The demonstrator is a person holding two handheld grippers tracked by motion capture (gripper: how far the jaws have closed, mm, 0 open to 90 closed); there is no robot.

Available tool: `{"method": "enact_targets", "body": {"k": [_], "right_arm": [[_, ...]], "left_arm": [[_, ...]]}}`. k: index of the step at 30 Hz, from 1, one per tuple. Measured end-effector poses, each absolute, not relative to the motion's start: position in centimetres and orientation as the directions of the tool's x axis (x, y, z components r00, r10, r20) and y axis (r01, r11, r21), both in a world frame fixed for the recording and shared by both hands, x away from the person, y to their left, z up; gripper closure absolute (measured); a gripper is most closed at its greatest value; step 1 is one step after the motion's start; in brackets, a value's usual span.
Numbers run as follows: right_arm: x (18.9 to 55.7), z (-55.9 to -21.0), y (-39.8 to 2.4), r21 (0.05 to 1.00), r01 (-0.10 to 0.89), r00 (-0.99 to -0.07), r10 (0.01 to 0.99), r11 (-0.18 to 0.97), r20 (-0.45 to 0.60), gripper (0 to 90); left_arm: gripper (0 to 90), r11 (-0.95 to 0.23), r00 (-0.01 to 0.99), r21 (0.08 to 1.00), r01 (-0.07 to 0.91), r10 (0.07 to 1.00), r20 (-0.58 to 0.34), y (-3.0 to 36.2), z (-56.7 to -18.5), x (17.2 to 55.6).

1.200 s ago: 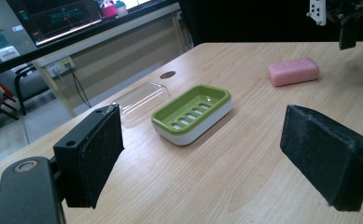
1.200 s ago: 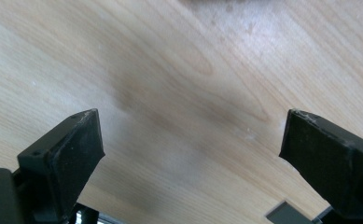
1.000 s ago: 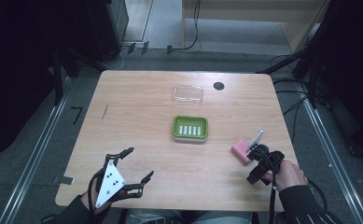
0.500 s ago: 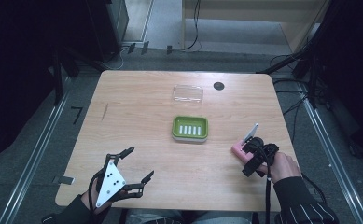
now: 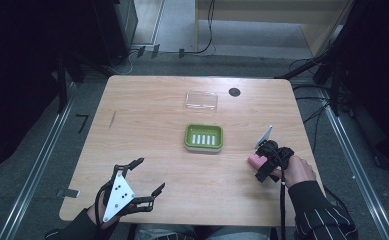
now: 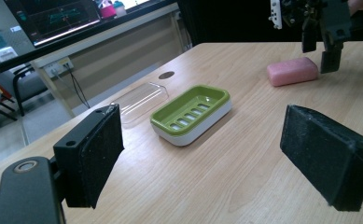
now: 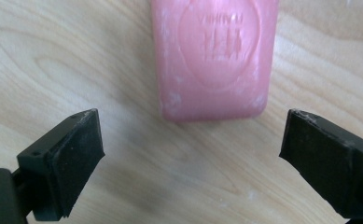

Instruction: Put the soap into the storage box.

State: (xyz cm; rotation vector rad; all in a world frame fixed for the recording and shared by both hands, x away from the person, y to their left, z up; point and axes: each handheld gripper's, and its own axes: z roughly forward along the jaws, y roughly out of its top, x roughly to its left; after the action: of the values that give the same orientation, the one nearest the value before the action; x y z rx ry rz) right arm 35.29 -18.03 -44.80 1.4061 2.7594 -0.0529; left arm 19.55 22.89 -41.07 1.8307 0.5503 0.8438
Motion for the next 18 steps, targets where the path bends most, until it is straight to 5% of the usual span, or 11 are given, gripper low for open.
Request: {"method": "enact_targets", "body": {"k": [18], "right_arm": [[38.1, -45.7, -16.9, -0.013, 0.804, -0.594, 0.804, 0.594, -0.038, 5.7]], "left_arm": [[13.7, -0.392, 0.653, 0.92, -0.006, 0.696, 0.3, 22.9, -41.1, 19.6]]}}
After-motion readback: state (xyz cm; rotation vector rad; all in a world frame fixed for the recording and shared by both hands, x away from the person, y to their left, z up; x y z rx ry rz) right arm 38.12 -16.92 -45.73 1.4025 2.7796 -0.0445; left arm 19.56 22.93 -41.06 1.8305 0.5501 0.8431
